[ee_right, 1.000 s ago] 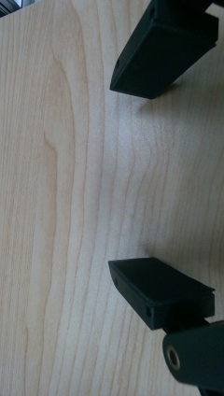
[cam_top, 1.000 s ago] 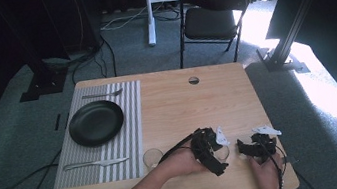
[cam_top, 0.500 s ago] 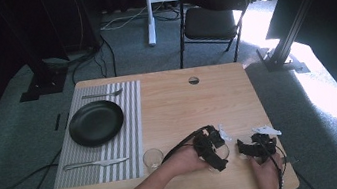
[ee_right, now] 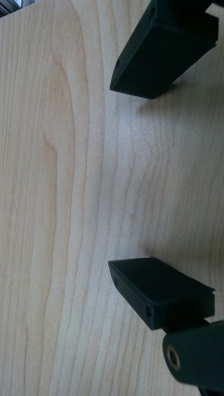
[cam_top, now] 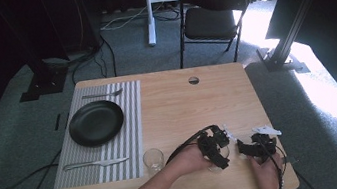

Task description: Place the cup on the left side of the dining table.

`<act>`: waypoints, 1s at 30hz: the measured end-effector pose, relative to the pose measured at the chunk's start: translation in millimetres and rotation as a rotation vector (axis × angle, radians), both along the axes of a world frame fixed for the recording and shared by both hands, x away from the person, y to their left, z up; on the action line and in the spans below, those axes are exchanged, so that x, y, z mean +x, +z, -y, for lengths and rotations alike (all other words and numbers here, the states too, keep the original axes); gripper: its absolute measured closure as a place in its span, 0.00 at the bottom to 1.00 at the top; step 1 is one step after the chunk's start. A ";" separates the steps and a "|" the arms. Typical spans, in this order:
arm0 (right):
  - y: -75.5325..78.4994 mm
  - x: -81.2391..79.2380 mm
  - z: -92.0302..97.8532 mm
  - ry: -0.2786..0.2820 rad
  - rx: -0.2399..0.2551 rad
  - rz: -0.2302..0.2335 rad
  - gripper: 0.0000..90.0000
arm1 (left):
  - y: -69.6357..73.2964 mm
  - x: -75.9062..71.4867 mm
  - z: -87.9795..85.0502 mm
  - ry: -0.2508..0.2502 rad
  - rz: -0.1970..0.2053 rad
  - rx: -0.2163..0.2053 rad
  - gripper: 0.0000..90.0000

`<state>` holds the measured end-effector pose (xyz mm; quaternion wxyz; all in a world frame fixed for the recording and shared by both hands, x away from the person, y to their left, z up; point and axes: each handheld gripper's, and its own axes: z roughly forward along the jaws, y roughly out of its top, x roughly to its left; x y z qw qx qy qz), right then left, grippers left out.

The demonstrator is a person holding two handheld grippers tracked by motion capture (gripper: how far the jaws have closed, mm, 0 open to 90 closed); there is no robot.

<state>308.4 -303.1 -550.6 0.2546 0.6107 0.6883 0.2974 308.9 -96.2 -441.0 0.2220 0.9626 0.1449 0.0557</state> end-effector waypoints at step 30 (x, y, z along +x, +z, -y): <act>0.1 0.0 -0.1 0.000 0.001 0.000 0.13 | 18.2 22.4 -10.9 0.076 0.001 -0.020 0.32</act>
